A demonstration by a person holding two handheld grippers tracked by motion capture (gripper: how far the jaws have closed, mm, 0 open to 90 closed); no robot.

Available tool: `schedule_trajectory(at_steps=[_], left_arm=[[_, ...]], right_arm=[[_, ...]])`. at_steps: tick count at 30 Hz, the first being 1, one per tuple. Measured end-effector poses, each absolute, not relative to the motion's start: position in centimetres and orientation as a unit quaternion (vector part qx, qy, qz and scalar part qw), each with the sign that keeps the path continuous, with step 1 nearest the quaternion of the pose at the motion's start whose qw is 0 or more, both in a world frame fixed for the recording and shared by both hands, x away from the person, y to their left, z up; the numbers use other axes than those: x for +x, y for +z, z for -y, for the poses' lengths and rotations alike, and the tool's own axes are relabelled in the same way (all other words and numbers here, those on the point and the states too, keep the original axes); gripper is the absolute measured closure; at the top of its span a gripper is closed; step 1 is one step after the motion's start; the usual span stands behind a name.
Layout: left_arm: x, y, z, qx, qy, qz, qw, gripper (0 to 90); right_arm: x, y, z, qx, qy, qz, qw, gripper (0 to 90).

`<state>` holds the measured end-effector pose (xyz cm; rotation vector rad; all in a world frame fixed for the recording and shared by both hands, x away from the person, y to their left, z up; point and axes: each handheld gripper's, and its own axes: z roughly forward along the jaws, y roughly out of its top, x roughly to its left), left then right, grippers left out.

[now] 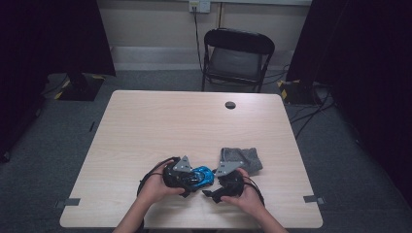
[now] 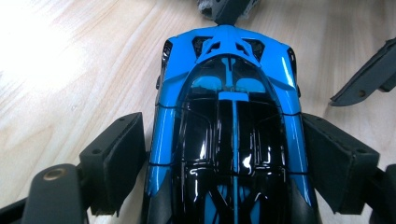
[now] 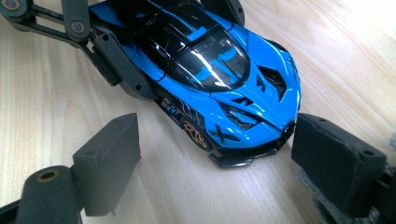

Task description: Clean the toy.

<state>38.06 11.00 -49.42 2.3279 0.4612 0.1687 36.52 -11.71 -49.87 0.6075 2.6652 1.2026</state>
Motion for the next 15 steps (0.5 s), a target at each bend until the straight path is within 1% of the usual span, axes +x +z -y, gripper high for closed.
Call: schedule_trajectory(at_steps=[4,15], left_arm=[[37.84,-49.4,-11.11,0.907,0.068,-0.188,0.371,18.3],[37.83,-49.43,-11.51,0.901,0.057,-0.2,0.382,18.0]], right_arm=[[36.44,-49.82,11.43,0.202,0.396,-0.892,0.084,17.5],[36.56,-49.57,12.18,0.206,0.399,-0.89,0.078,18.1]])
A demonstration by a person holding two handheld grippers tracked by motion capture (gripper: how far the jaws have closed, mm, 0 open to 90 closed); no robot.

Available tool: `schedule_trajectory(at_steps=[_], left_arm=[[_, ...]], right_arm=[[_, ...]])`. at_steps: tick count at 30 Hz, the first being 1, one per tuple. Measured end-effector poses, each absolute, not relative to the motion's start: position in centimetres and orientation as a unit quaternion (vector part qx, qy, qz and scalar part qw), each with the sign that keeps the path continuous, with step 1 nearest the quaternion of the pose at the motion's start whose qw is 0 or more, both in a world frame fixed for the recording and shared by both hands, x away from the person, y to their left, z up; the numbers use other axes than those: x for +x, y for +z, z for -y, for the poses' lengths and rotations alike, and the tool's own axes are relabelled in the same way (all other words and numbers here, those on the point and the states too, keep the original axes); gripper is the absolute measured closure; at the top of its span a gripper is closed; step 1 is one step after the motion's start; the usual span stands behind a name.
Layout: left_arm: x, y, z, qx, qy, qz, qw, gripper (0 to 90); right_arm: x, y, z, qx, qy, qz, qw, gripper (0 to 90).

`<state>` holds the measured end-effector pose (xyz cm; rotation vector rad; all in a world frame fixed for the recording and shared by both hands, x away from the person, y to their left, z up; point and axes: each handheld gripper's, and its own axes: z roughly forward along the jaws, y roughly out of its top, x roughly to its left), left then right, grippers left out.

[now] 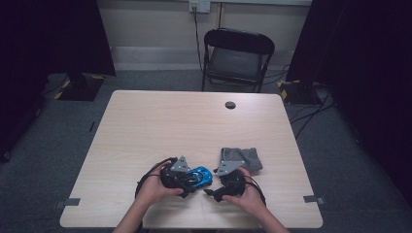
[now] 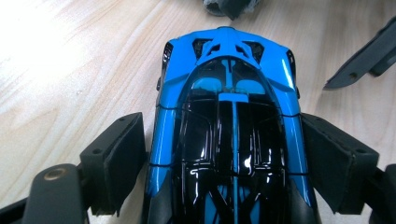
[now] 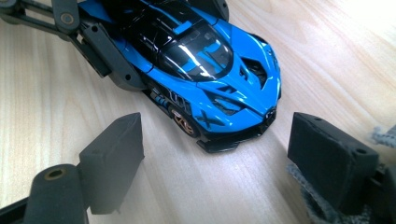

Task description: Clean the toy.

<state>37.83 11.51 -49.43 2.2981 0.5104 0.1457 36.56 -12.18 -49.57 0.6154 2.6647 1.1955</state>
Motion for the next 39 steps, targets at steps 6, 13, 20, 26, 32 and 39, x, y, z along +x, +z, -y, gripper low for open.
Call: schedule_trajectory(at_steps=[6,13,20,26,32,39], left_arm=[[38.0,-49.2,-11.0,0.912,0.057,-0.183,0.363,16.8],[37.8,-49.2,-10.9,0.911,0.065,-0.185,0.362,18.3],[37.6,-49.2,-10.9,0.909,0.067,-0.192,0.363,18.9],[37.7,-48.5,-11.6,0.891,0.055,-0.203,0.403,19.0],[37.9,-48.0,-11.8,0.892,0.058,-0.206,0.398,18.9],[37.7,-49.2,-12.1,0.897,0.052,-0.21,0.386,18.6]], right_arm=[[36.2,-50.0,11.5,0.198,0.399,-0.892,0.078,15.2],[36.3,-49.9,11.7,0.199,0.406,-0.889,0.072,15.0],[36.4,-50.0,11.5,0.205,0.404,-0.888,0.075,15.1],[36.4,-50.0,11.4,0.203,0.401,-0.891,0.069,16.7],[36.4,-50.0,11.5,0.204,0.399,-0.891,0.071,17.5],[36.2,-50.0,11.5,0.197,0.401,-0.892,0.07,18.3]])
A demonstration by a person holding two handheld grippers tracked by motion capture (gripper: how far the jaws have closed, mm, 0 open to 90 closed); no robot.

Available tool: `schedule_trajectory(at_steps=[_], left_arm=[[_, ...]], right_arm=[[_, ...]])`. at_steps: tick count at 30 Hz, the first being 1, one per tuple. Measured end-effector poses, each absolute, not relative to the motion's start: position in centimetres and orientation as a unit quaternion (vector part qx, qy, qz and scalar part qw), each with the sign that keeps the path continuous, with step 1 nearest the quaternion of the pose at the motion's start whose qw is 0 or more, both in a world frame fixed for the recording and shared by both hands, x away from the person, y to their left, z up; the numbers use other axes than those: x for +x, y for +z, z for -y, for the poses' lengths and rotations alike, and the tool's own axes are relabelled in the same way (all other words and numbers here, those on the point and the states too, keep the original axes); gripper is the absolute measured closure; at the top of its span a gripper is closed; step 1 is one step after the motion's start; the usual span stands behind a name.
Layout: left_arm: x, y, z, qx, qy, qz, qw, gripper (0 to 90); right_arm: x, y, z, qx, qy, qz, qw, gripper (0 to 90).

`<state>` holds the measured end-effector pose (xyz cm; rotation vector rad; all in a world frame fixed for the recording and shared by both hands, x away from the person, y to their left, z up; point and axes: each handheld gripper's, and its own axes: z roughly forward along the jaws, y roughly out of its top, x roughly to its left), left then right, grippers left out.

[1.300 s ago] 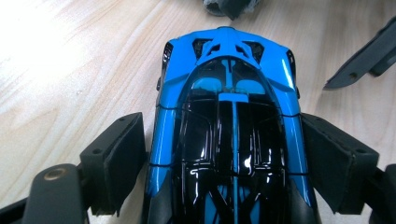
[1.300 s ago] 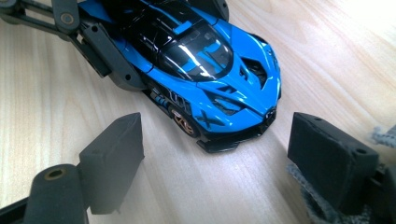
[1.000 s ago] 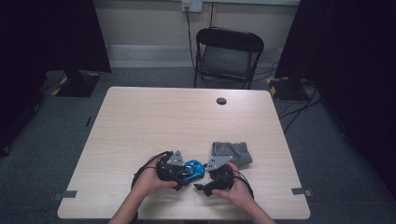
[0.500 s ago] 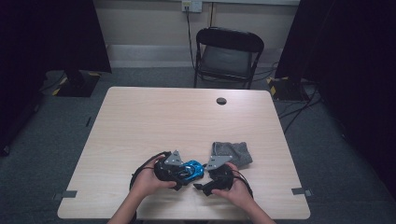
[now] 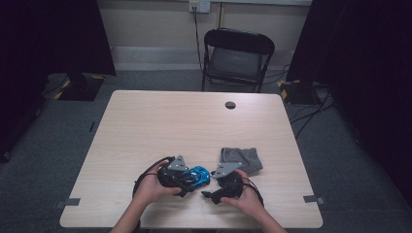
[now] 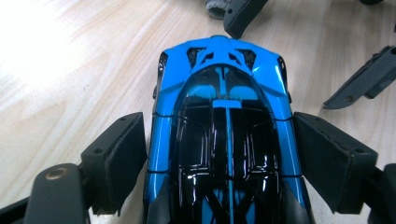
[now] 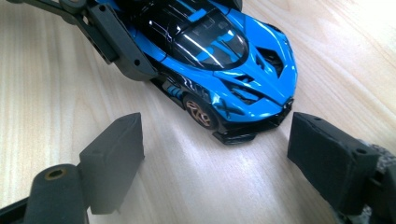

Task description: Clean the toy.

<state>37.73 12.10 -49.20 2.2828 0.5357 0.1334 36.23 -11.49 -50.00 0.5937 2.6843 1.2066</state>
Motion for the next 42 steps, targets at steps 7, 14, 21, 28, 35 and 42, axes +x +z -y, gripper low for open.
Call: schedule_trajectory(at_steps=[7,14,21,28,35,42], left_arm=[[37.7,-49.0,-11.6,0.908,0.057,-0.208,0.36,18.2],[38.0,-48.7,-11.4,0.908,0.042,-0.223,0.353,17.8],[38.1,-47.9,-11.1,0.908,0.048,-0.222,0.351,18.6],[38.4,-48.5,-9.6,0.914,0.045,-0.226,0.334,16.9],[38.2,-48.7,-8.9,0.915,0.069,-0.212,0.337,20.1],[38.2,-48.5,-8.8,0.916,0.07,-0.221,0.328,24.3]], right_arm=[[36.1,-50.0,11.3,0.191,0.401,-0.893,0.067,18.8],[36.2,-50.0,11.4,0.194,0.402,-0.892,0.066,18.4],[36.1,-50.0,11.2,0.19,0.403,-0.893,0.067,19.3],[36.1,-50.0,11.2,0.192,0.403,-0.892,0.066,18.7],[36.0,-50.0,11.1,0.191,0.401,-0.893,0.067,18.1],[35.9,-50.0,11.1,0.191,0.402,-0.893,0.066,17.8]])
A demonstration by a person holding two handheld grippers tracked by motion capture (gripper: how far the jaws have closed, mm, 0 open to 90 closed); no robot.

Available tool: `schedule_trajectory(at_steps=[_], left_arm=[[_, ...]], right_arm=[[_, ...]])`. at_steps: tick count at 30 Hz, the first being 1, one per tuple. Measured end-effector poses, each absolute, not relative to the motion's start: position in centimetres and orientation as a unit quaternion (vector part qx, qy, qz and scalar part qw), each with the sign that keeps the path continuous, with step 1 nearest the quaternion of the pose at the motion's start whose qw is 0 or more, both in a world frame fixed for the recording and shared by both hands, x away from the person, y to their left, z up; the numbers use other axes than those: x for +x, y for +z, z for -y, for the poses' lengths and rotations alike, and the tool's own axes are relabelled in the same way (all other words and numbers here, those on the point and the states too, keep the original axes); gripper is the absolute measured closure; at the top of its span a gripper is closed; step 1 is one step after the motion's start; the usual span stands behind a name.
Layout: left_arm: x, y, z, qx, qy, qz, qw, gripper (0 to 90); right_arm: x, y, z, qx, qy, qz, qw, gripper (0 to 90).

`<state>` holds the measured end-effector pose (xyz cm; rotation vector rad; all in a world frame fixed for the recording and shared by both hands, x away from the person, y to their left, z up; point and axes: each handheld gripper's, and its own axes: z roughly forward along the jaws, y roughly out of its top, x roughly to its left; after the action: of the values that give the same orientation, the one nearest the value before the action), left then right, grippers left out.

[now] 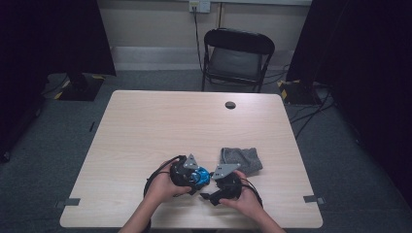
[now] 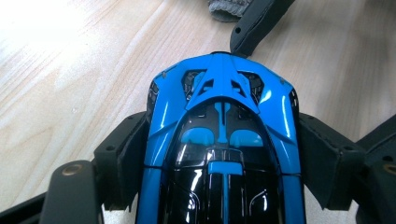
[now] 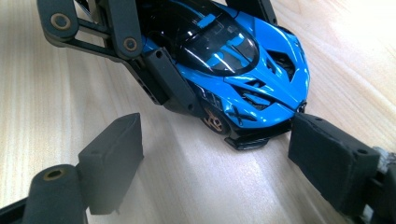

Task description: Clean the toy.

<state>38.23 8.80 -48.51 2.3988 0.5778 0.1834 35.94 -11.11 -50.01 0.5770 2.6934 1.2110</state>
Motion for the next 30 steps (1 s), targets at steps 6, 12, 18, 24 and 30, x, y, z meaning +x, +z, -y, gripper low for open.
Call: schedule_trajectory(at_steps=[6,12,18,24,30], left_arm=[[38.3,-48.4,-9.7,0.897,0.062,-0.245,0.364,24.4],[38.2,-47.3,-10.5,0.891,0.065,-0.244,0.376,24.4],[38.2,-46.4,-11.7,0.88,0.071,-0.25,0.398,24.5],[38.2,-45.3,-12.5,0.873,0.073,-0.252,0.41,24.5],[38.2,-44.5,-12.9,0.865,0.077,-0.251,0.427,24.6]], right_arm=[[36.0,-50.0,11.3,0.193,0.406,-0.891,0.066,18.5],[36.3,-49.8,11.7,0.201,0.405,-0.889,0.069,18.4],[36.4,-48.9,12.0,0.201,0.41,-0.886,0.076,18.4],[36.7,-47.9,12.3,0.201,0.41,-0.886,0.084,18.4],[36.9,-47.5,12.0,0.199,0.411,-0.886,0.084,18.4]])
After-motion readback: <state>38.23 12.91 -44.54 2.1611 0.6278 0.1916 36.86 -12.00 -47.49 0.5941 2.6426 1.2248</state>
